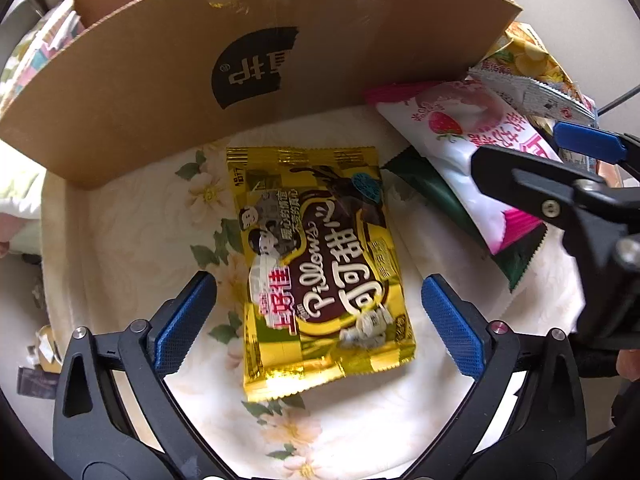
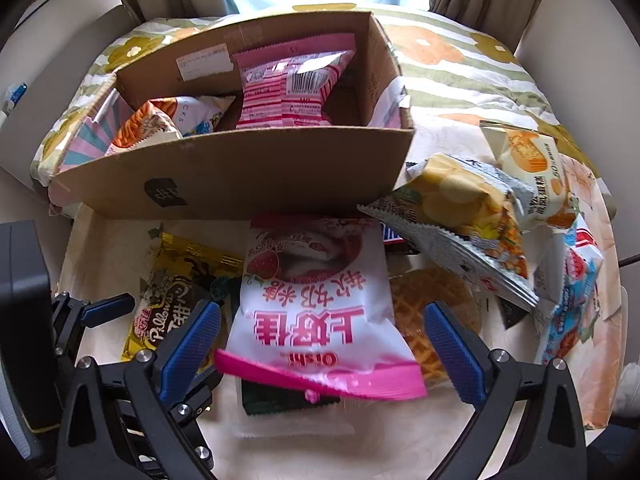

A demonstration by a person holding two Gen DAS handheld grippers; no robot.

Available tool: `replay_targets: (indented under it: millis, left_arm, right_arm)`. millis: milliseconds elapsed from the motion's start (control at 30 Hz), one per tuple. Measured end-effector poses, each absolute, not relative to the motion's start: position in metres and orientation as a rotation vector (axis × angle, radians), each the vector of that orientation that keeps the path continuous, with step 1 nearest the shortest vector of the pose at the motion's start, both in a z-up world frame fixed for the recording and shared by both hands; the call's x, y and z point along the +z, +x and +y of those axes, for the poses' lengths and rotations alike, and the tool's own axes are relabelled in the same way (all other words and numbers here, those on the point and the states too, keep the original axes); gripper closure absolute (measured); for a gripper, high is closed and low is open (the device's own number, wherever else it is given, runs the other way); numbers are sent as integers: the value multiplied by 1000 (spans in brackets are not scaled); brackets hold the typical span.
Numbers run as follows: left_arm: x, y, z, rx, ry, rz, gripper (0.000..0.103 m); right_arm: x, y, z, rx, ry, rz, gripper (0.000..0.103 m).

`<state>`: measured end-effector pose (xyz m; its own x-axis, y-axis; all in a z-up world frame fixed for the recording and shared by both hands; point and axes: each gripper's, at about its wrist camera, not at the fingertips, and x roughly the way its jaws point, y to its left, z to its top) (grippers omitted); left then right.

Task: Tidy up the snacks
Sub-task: 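Grasp the gold Pillows bag with the left gripper while the right grasps the strawberry bag, then place the gold bag in the box with the left gripper while the right drops the strawberry bag in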

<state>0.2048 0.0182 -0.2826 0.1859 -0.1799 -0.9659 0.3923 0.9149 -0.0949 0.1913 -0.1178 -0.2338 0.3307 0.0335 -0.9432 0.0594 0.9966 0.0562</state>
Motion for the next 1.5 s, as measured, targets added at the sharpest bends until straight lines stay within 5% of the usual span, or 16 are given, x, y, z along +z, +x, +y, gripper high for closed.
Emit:
replay_targets:
  millis: [500, 1067, 1500]
  left_arm:
    - [-281, 231, 15, -415, 177, 1290, 37]
    - [-272, 219, 20, -384, 145, 1271, 43]
    - [-261, 207, 21, -297, 93, 1205, 43]
  right_arm:
    - [-262, 214, -113, -4, 76, 1260, 21]
    - [-247, 207, -110, 48, 100, 1218, 51]
    - [-220, 173, -118, 132, 98, 1162, 58]
